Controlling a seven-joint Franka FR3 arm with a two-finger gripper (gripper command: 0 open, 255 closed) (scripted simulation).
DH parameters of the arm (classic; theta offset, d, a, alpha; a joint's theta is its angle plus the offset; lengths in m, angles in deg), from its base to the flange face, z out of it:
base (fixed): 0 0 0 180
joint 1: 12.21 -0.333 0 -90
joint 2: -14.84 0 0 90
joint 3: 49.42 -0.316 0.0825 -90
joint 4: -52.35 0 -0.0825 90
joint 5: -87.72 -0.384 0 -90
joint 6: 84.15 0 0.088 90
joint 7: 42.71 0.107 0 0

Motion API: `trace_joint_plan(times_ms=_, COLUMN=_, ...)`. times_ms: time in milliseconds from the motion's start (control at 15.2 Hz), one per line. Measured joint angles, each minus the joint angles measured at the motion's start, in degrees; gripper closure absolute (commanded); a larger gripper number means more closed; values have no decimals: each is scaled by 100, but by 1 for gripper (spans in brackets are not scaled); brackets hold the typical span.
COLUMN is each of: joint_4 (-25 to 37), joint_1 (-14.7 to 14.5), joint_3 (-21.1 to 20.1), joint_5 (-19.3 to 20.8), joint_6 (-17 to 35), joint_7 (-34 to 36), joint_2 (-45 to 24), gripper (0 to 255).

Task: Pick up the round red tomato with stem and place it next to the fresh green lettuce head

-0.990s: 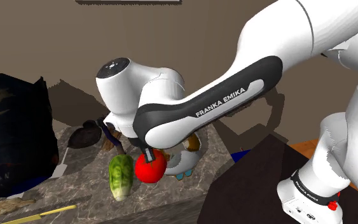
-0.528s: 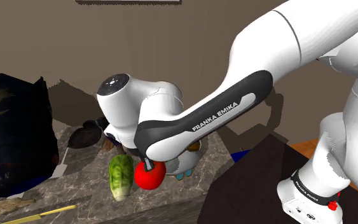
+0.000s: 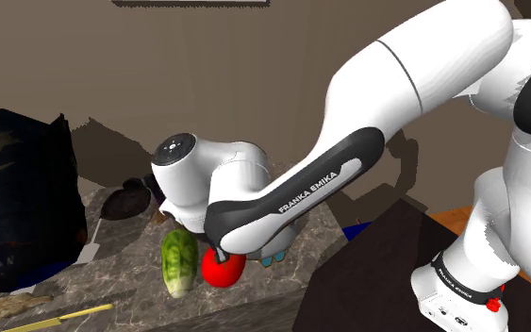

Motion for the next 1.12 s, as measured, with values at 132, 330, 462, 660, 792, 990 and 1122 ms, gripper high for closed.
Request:
trace_joint_plan(times_ms=132, joint_4=-48, joint_1=-6, joint_3=16, joint_5=33, joint_6=140, joint_7=27, joint_2=-95, gripper=255)
trace_joint_plan(times_ms=330, joint_4=-111, joint_1=-30, joint_3=32, joint_5=79, joint_6=322, joint_7=83, joint_2=-220, gripper=255)
trace_joint_plan(times_ms=462, joint_4=-131, joint_1=-31, joint_3=53, joint_5=113, joint_6=440, joint_7=98, joint_2=-319, gripper=255)
trace_joint_plan(times_ms=660, joint_4=-147, joint_1=-52, joint_3=77, joint_5=160, joint_6=599, joint_7=142, joint_2=-468, gripper=255)
trace_joint_plan(times_ms=792, joint_4=-165, joint_1=-62, joint_3=96, joint_5=194, joint_6=715, joint_7=169, joint_2=-569, gripper=255)
trace_joint_plan(times_ms=990, joint_4=-170, joint_1=-89, joint_3=127, joint_5=249, joint_6=888, joint_7=220, joint_2=-743, gripper=255)
trace_joint_plan(times_ms=1122, joint_4=-169, joint_1=-97, joint_3=149, joint_5=280, joint_6=989, joint_7=239, joint_2=-846, gripper=255)
